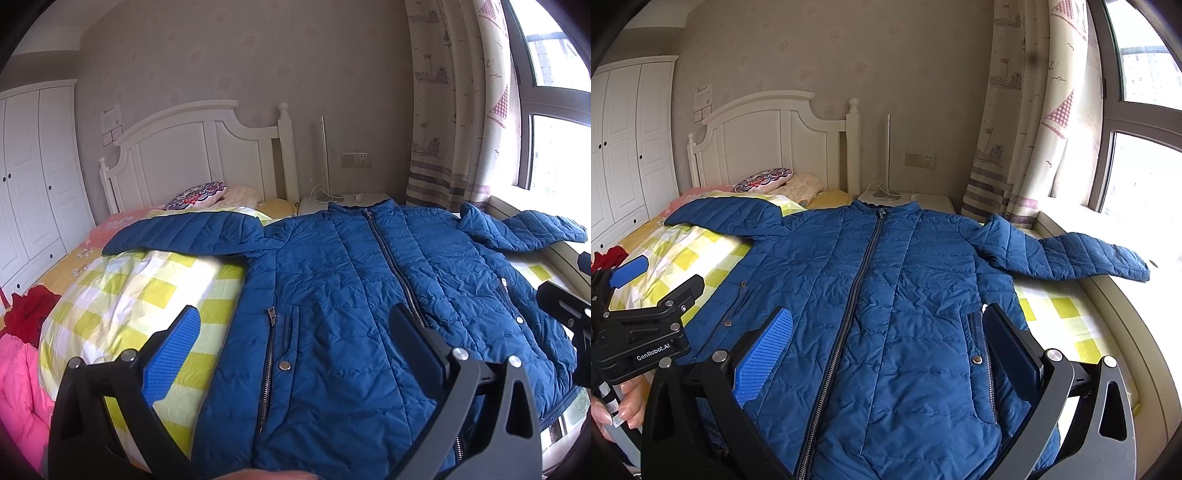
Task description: Fold large clothes
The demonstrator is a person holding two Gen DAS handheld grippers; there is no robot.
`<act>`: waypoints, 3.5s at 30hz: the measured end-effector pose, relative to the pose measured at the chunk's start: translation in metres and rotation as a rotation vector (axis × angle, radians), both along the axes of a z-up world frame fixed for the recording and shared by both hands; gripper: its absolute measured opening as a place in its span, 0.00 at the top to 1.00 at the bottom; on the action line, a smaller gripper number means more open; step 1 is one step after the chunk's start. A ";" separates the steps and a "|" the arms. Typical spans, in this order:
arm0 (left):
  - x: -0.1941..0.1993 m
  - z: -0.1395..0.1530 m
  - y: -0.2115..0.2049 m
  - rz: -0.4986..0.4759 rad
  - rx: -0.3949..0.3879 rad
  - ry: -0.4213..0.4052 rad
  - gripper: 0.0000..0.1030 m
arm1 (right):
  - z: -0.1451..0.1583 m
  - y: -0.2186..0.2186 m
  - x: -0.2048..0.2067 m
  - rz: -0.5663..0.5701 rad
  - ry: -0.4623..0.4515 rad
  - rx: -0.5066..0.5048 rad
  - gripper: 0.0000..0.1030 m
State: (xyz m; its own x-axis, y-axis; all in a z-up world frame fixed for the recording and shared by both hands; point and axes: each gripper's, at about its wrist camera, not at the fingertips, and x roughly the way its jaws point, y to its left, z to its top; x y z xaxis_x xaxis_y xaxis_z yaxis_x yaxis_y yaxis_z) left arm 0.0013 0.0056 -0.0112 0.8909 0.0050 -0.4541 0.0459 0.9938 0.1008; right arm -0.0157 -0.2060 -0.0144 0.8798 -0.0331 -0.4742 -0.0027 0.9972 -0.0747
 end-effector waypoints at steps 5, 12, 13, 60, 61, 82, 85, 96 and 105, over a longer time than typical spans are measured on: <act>0.001 -0.002 0.000 0.004 0.001 0.002 0.02 | 0.001 -0.001 0.001 -0.001 0.001 0.001 0.04; 0.002 -0.002 0.000 0.007 0.002 0.004 0.02 | 0.000 0.000 0.001 0.000 0.004 0.002 0.04; 0.002 -0.002 0.000 0.007 0.001 0.004 0.02 | 0.000 0.000 0.000 0.001 0.005 0.003 0.04; 0.041 -0.035 -0.010 -0.009 0.052 0.118 0.02 | -0.035 -0.035 0.040 -0.062 0.133 0.050 0.04; 0.047 -0.035 -0.011 -0.020 0.051 0.128 0.02 | -0.037 -0.040 0.043 -0.077 0.135 0.048 0.04; 0.254 -0.120 -0.005 -0.014 -0.051 0.465 0.02 | -0.077 -0.353 0.235 -0.737 0.237 0.341 0.07; 0.254 -0.123 -0.012 -0.005 -0.015 0.464 0.02 | -0.075 -0.364 0.244 -0.823 0.185 0.339 0.55; 0.253 -0.123 -0.011 0.008 -0.029 0.469 0.02 | 0.003 -0.133 0.300 -0.089 0.020 0.009 0.70; 0.252 -0.123 -0.009 0.002 -0.045 0.463 0.02 | -0.122 -0.033 0.316 0.218 0.452 -0.054 0.15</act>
State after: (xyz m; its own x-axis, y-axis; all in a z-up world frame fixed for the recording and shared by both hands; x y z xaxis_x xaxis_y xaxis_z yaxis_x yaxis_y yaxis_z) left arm 0.2529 -0.0032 -0.1341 0.5947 -0.0219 -0.8036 0.0736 0.9969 0.0273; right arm 0.3005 -0.2390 -0.1362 0.5763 0.0936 -0.8119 -0.2541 0.9647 -0.0691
